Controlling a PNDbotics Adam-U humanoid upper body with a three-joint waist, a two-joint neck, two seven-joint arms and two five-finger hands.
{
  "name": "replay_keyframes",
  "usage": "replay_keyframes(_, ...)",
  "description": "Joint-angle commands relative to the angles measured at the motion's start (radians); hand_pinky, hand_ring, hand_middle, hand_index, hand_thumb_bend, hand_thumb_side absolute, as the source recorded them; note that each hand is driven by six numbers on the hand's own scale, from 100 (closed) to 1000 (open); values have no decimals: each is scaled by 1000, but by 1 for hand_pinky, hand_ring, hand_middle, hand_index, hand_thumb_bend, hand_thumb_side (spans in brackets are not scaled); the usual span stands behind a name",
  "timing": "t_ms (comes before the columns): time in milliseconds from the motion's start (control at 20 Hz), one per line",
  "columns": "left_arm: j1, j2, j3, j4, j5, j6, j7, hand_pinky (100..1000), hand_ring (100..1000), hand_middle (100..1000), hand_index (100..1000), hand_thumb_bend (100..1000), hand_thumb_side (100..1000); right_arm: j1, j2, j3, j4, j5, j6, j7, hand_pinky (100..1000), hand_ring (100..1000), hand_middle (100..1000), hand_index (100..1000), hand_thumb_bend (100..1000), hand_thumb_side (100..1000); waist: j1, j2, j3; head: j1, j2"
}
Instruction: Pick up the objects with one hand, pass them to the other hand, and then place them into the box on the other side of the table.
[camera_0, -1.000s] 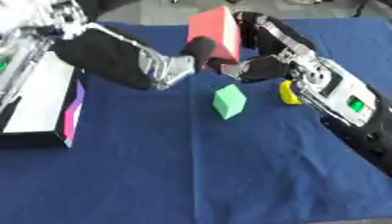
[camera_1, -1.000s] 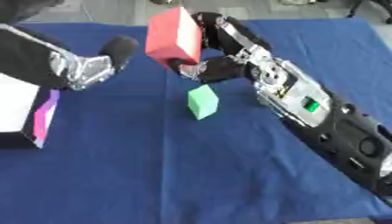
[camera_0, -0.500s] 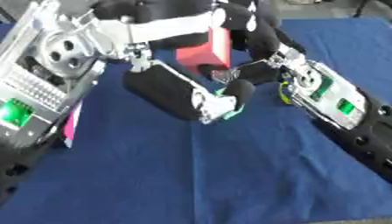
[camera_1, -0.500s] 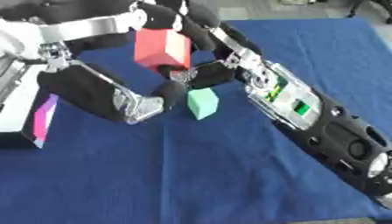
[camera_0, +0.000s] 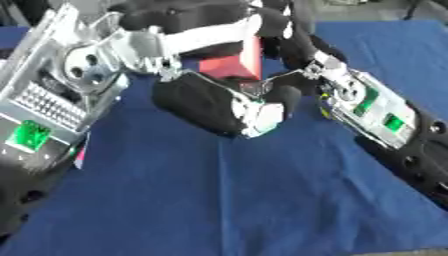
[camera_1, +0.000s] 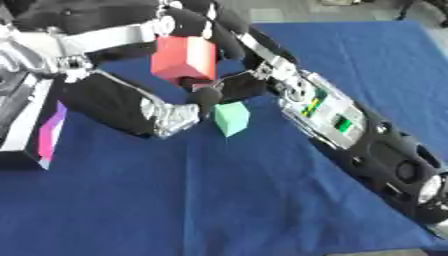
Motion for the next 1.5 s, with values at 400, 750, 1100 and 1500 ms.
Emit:
replay_keyframes(400,16,36,21,-78,-33,4,-13,1000,1000,924,877,100,434,-7,8,9,13,46,1,10,651,632,569,645,100,100,8,-16,2,-17,-2)
replay_keyframes(750,50,74,40,-52,-20,101,21,1000,1000,932,874,100,544,-2,14,17,19,72,-11,13,653,632,568,645,100,100,9,-15,3,-30,-2)
replay_keyframes(1100,74,105,69,24,-33,138,50,1000,1000,936,874,100,573,-1,15,22,18,101,-22,15,655,633,577,644,100,100,9,-12,3,-46,-2)
replay_keyframes(1500,89,122,83,73,-45,125,44,1000,1000,924,871,100,696,-1,14,22,18,120,-39,20,656,633,577,643,100,100,7,-10,1,-48,-2)
